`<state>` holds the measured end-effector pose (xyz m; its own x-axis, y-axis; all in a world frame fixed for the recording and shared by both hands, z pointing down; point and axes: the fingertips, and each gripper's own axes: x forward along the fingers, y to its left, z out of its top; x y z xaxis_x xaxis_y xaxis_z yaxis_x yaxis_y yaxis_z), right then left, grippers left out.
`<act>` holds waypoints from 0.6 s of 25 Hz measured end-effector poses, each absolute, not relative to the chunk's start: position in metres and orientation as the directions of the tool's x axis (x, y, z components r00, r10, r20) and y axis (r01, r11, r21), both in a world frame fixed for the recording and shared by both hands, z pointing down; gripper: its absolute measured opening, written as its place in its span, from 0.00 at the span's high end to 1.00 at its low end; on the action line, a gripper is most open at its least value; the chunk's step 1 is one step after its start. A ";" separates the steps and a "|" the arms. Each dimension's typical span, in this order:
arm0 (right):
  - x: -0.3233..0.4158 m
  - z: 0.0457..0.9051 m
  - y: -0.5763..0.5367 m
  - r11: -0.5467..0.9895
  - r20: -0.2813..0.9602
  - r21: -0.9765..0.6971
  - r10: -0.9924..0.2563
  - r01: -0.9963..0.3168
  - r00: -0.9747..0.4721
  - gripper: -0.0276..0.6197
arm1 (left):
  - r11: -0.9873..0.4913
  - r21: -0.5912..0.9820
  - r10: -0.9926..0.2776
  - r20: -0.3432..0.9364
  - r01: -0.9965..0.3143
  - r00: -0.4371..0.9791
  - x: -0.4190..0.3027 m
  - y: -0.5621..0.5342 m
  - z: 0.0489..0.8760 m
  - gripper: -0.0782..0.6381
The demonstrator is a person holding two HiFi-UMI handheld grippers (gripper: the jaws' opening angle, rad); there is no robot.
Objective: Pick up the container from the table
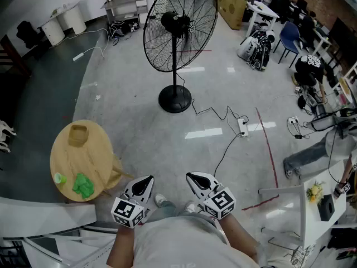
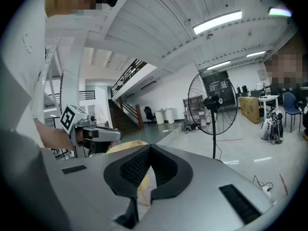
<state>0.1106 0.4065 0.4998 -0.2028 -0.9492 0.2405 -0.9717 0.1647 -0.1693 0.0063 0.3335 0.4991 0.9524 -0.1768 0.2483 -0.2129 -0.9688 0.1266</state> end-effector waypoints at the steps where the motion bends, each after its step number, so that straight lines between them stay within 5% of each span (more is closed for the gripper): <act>1: 0.104 0.500 0.396 0.169 0.239 -0.168 -0.949 -0.971 -0.206 0.92 | -0.967 0.135 -0.180 0.239 -0.216 0.954 0.002 0.322 0.499 0.87; 15: 0.012 0.492 0.219 0.295 0.254 -0.141 -0.912 -0.945 -0.322 0.92 | -0.910 0.160 -0.351 0.194 -0.383 0.916 -0.108 0.149 0.502 0.87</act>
<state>0.0117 0.2193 0.4924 -0.3224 -0.9118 0.2544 -0.9451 0.2948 -0.1409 -0.1076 0.1492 0.5016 0.9161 -0.3511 0.1937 -0.3826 -0.9100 0.1597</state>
